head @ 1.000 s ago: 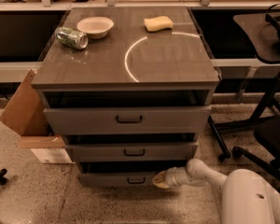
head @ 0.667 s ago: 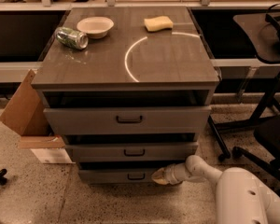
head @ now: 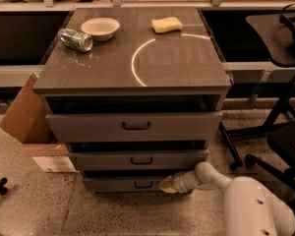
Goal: Close bottom drawer
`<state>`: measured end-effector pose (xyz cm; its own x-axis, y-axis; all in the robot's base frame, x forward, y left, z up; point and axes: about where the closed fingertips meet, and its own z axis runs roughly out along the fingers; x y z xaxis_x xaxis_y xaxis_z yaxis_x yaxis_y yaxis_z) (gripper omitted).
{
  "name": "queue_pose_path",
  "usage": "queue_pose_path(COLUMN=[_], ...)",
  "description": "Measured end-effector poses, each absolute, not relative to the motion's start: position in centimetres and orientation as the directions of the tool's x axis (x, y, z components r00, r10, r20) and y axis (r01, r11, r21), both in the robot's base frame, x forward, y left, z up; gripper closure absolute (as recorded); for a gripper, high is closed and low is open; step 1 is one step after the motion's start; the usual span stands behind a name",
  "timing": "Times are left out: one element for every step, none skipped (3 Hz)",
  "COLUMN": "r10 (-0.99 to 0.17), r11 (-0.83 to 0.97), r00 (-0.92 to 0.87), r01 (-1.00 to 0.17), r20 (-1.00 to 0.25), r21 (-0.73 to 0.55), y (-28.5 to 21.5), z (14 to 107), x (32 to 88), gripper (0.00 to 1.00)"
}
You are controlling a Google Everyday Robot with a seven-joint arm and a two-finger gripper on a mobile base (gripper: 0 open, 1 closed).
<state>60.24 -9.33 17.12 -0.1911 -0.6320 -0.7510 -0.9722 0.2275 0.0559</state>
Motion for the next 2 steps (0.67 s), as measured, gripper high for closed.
queue_pose_path(r10=[-0.617, -0.605], r11=[0.175, 0.111], r00=[-0.155, -0.092], r01=[-0.983, -0.993], r20=[-0.772, -0.791], r21=[0.058, 0.031], y=[-9.2, -9.6], z=[18.1, 20.2], x=[58.4, 55.0], gripper=[1.0, 1.0])
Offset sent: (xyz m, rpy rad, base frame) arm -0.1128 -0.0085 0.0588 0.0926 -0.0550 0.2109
